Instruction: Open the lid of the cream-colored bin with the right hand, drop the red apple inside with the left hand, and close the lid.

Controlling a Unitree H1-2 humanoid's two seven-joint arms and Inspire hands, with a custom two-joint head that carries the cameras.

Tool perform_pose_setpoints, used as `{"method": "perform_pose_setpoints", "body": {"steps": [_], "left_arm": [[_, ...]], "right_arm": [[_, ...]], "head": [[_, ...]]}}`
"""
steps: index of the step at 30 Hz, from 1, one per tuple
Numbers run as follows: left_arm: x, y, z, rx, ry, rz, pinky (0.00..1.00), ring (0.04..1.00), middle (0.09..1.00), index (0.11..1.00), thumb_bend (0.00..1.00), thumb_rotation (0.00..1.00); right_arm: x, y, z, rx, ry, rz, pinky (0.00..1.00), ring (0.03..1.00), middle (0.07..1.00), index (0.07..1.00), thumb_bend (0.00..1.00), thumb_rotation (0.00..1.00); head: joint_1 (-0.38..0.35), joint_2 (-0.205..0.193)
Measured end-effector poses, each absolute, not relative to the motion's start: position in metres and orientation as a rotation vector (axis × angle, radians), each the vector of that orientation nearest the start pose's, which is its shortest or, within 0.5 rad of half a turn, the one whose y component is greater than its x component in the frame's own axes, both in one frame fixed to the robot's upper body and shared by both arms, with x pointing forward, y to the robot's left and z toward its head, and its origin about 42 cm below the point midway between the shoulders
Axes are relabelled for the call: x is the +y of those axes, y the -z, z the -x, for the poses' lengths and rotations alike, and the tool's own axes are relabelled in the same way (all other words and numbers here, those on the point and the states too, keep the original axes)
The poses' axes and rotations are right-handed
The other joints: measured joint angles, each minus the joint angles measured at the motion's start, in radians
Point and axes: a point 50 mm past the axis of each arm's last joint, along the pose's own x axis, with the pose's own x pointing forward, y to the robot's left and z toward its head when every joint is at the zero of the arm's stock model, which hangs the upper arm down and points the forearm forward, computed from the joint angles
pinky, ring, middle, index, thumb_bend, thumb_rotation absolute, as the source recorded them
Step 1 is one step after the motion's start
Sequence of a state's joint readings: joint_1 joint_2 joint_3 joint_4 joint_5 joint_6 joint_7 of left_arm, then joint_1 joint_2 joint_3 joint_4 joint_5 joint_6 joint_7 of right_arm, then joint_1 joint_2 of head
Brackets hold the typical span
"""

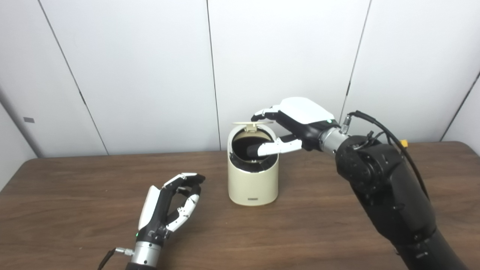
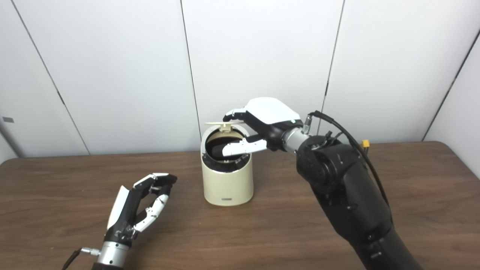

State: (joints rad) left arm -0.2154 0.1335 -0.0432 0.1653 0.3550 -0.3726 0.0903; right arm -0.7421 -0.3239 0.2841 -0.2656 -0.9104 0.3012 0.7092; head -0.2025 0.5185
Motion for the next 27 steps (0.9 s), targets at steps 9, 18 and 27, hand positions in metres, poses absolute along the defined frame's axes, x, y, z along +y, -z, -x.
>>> {"method": "perform_pose_setpoints", "body": {"steps": [9,18,27], "left_arm": [[0.223,-0.142,-0.347,-0.444,0.069,-0.460,0.55,0.657,0.680,0.673,0.28,0.60],[0.222,-0.147,-0.344,-0.450,0.064,-0.478,0.54,0.652,0.675,0.670,0.29,0.60],[0.219,-0.147,-0.343,-0.450,0.062,-0.477,0.54,0.648,0.670,0.664,0.28,0.60]], "right_arm": [[-0.166,-0.351,-0.399,-0.345,-0.374,1.353,0.87,0.872,0.807,0.786,0.87,1.00],[-0.169,-0.331,-0.394,-0.310,-0.391,1.359,0.86,0.871,0.814,0.800,0.84,0.97],[-0.166,-0.314,-0.390,-0.314,-0.376,1.425,0.88,0.901,0.872,0.851,0.82,0.92]], "head": [[0.008,0.015],[0.018,0.029],[0.025,0.029]]}}
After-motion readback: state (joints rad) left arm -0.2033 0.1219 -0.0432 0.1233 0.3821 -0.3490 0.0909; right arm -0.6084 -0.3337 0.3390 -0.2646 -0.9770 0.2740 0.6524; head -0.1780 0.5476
